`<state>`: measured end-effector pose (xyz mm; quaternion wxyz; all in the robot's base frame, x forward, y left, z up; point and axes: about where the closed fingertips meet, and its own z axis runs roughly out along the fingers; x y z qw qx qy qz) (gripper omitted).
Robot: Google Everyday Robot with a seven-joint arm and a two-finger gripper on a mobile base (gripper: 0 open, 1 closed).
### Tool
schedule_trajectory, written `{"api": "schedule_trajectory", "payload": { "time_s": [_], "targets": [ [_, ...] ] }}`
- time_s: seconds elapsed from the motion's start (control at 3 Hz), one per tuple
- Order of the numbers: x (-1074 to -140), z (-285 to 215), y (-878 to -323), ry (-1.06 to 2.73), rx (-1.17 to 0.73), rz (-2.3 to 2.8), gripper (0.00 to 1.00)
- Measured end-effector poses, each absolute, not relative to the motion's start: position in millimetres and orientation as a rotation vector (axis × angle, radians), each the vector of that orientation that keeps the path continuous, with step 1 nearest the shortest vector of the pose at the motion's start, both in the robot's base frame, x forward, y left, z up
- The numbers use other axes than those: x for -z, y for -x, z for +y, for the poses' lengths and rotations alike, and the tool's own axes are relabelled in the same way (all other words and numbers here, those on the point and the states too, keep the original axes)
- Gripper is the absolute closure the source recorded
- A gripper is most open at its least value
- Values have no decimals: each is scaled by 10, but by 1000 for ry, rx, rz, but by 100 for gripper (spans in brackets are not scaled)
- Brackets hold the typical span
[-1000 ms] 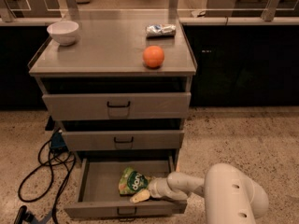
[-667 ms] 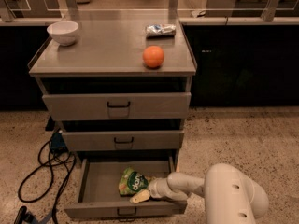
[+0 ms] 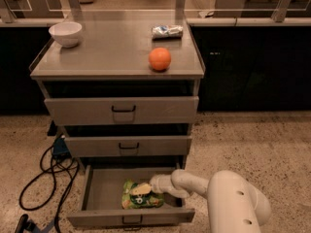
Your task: Pick green rice chip bag from bottom drawer and place on counter
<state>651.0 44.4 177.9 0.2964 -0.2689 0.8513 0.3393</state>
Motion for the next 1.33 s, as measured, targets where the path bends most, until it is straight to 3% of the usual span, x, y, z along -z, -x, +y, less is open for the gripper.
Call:
{"api": "schedule_trajectory", "payload": {
  "time_s": [0.33,1.33],
  "targets": [
    [-1913,262,-6904,671,-846,2229,0],
    [-1536,262,-6433,786,-864,2276,0]
  ]
}}
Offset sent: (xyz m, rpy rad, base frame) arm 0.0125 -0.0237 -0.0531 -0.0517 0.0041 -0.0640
